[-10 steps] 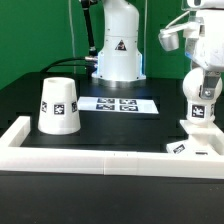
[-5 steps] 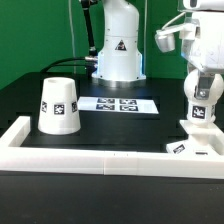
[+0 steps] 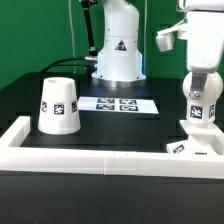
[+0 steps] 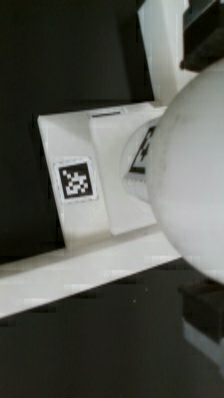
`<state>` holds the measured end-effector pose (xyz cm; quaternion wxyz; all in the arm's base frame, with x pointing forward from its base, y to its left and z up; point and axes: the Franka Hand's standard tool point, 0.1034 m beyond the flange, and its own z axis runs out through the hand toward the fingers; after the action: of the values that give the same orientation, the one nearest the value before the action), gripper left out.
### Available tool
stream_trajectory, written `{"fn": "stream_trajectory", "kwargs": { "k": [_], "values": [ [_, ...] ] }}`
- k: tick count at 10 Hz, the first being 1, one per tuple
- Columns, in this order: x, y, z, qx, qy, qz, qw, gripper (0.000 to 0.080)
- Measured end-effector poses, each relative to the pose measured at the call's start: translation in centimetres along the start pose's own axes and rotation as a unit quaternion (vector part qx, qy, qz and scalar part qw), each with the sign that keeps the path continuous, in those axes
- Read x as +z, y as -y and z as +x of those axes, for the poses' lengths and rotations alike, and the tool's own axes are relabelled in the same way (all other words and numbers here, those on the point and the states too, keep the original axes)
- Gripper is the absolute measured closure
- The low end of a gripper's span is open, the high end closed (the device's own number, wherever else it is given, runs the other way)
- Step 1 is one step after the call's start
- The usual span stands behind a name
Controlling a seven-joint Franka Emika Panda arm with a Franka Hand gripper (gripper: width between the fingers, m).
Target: Assemble lamp
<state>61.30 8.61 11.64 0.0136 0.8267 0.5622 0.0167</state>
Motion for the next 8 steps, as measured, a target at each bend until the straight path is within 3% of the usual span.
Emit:
{"fn": "stream_trajectory", "kwargs": {
  "k": [5,8],
  "values": [
    [0.05,0.15,0.25,0.169,-0.002,0.000,0.986,0.0223],
    [0.04,0.19,0.35,0.268,-0.003,0.001,0.963,0.0223]
  ]
}}
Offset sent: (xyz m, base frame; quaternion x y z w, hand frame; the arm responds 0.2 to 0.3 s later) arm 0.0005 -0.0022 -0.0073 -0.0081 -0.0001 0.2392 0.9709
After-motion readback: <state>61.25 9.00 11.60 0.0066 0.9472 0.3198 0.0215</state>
